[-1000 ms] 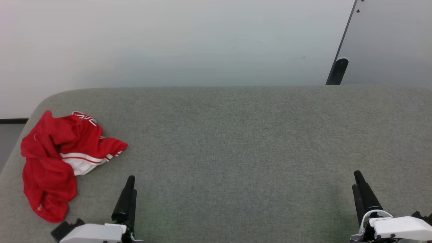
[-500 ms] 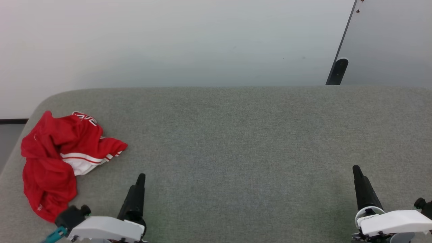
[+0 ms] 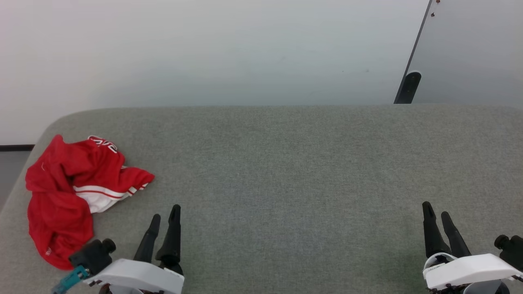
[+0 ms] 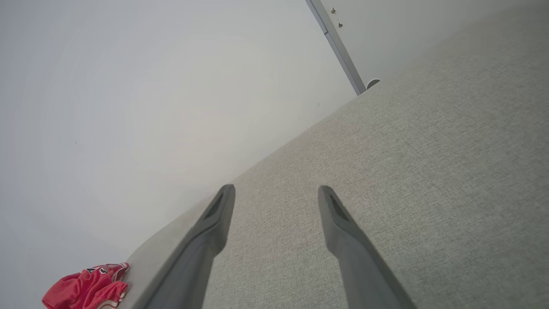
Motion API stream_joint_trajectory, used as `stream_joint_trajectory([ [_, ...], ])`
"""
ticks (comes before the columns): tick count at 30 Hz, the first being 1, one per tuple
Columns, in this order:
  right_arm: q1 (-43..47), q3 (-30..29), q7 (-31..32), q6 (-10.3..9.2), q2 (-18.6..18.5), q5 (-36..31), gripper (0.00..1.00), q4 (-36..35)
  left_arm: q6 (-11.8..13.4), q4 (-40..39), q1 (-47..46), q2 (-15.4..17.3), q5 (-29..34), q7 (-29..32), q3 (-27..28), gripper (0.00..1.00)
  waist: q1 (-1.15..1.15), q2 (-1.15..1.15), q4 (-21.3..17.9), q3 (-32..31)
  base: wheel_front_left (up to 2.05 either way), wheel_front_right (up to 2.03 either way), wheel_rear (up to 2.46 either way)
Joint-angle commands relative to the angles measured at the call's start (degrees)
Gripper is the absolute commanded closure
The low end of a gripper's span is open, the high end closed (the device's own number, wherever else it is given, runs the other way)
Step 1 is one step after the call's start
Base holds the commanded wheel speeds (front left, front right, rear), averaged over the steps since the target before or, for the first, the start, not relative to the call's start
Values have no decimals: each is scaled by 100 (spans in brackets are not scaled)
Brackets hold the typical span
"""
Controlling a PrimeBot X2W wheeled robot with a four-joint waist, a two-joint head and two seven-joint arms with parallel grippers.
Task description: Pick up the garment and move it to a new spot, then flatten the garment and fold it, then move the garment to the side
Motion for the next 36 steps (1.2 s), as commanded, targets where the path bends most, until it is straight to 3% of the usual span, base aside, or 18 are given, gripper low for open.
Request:
stream_joint_trajectory([
  [1, -85, 2, -77, 3, -7, -225, 0, -48, -23, -125, -10, 9, 284, -65, 18, 0, 0, 0, 0, -10, 0, 0, 0],
  [17, -60, 62, -332, 3, -12, -1206, 0, 40, -149, -292, 145, -45, 1569, -319, 78, 0, 0, 0, 1, -97, 0, 0, 0],
  [36, -108, 177, -582, 3, -16, -2115, 0, 102, -220, -316, 220, -69, 2582, -560, 24, 0, 0, 0, -17, -148, 0, 0, 0],
])
